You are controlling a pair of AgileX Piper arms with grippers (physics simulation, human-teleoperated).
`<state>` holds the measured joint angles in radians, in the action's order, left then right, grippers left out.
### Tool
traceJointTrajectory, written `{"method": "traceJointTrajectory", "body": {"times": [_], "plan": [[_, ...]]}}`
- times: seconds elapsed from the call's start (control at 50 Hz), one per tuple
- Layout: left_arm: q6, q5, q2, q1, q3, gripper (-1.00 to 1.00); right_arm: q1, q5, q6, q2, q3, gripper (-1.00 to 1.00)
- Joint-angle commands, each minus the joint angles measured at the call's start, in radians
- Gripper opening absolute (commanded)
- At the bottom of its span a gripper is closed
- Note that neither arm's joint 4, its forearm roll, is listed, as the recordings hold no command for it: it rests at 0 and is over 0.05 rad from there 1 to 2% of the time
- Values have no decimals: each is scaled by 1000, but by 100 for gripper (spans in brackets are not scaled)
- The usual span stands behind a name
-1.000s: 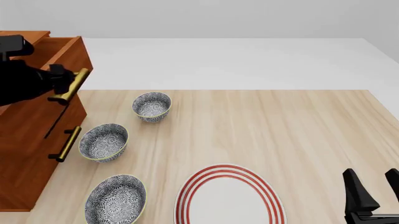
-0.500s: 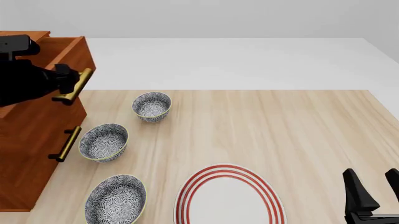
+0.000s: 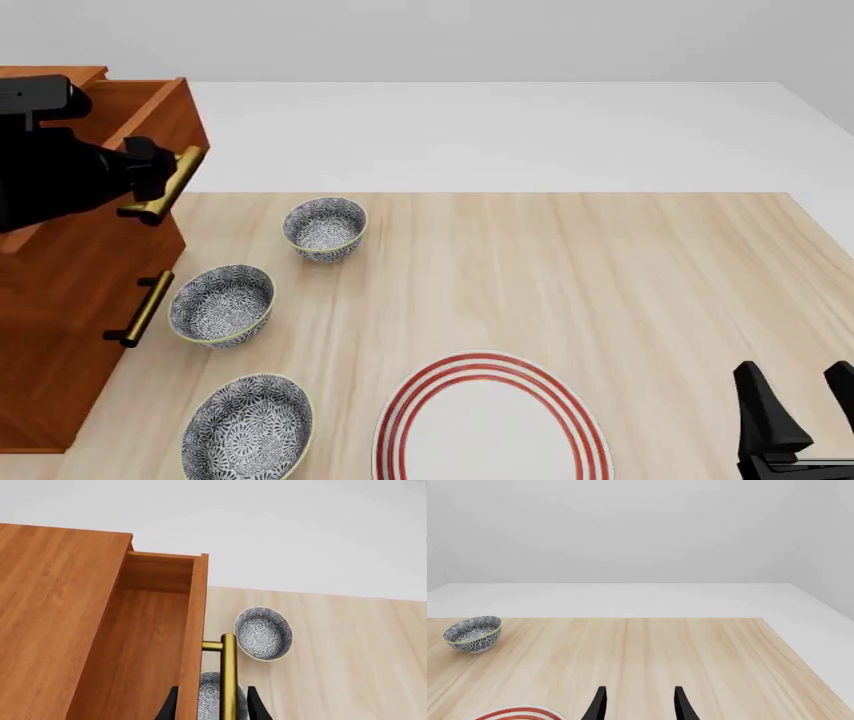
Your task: Open the top drawer of the cabinet.
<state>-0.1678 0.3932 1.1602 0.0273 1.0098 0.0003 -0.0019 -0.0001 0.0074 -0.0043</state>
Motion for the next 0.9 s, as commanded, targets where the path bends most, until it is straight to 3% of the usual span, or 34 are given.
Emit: {"method": "traceJointTrajectory", "body": {"times": [0.02, 0.9], "plan": [[62, -5, 102, 37, -85, 100, 0, 0, 0, 0, 0, 100], [82, 15, 152, 111, -65, 100, 0, 0, 0, 0, 0, 100]]}}
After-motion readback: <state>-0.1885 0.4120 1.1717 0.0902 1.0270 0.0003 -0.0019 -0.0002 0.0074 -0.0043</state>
